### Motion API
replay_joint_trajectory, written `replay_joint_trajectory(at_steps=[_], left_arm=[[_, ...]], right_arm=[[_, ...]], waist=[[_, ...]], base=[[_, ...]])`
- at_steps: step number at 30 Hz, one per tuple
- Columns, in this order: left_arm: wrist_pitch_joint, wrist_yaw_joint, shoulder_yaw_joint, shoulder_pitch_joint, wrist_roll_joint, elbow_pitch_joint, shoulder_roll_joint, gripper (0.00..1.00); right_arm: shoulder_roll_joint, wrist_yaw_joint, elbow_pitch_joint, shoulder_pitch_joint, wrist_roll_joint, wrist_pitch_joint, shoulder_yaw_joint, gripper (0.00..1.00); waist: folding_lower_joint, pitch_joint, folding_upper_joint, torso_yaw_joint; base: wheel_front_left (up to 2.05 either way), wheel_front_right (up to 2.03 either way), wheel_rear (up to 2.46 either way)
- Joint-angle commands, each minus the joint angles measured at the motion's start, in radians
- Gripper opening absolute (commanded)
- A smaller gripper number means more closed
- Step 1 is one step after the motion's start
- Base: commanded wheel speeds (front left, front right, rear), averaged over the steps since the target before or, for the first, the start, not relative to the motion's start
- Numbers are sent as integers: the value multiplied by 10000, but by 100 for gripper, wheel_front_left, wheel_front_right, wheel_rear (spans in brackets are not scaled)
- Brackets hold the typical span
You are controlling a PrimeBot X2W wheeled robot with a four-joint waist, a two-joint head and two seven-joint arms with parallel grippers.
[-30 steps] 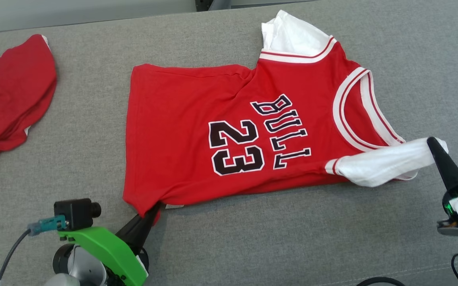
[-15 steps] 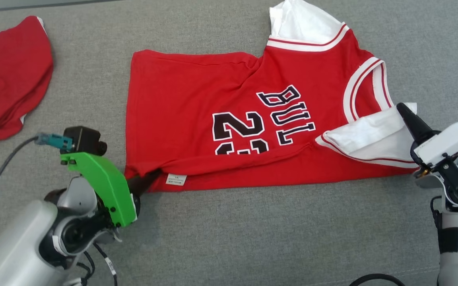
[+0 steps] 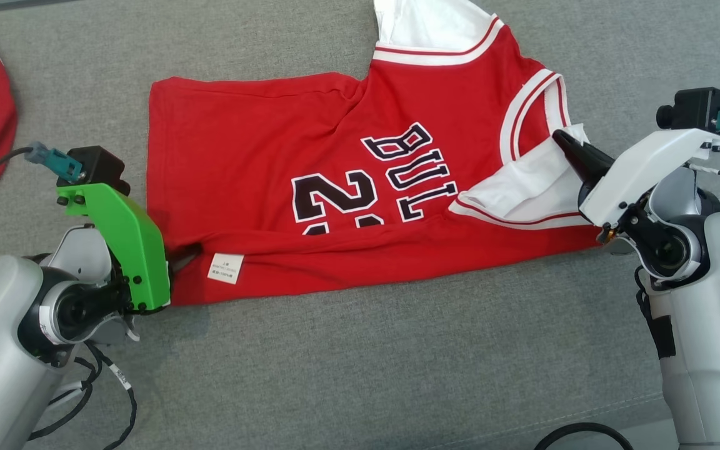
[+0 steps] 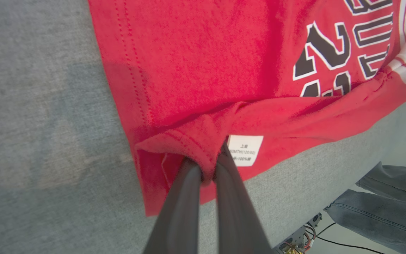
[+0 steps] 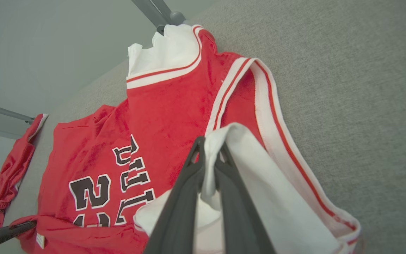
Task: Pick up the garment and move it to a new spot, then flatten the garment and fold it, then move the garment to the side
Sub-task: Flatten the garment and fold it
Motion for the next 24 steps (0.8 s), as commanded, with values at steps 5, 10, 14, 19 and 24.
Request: replay_joint_trajectory(at_steps=[5, 10, 14, 19, 24], left_arm=[[-210, 146, 103, -19, 154, 37, 117, 100], [-852, 22, 580, 102, 226, -383, 388, 100], [-2042, -112, 1177, 949, 177, -1383, 653, 100], [-4825, 37, 1851, 2628, 1159, -2663, 617, 100], [-7283, 376, 1653, 3973, 2319, -2351, -240, 100]], right_arm=[[-472, 3, -439, -286, 144, -746, 534, 100], [-1018, 3, -1298, 83, -3, -1452, 730, 100], [-1907, 3, -2639, 1024, -820, -2522, 851, 100], [-2245, 0, -3661, 2749, -2441, -3921, 246, 100], [-1825, -2, -3471, 4075, -3390, -4513, -313, 100]], waist=[[0, -175, 0, -52], [0, -303, 0, 89], [0, -369, 0, 165], [0, -469, 0, 209], [0, -573, 0, 303]], base=[[0, 0, 0], [0, 0, 0], [0, 0, 0], [0, 0, 0], [0, 0, 0]])
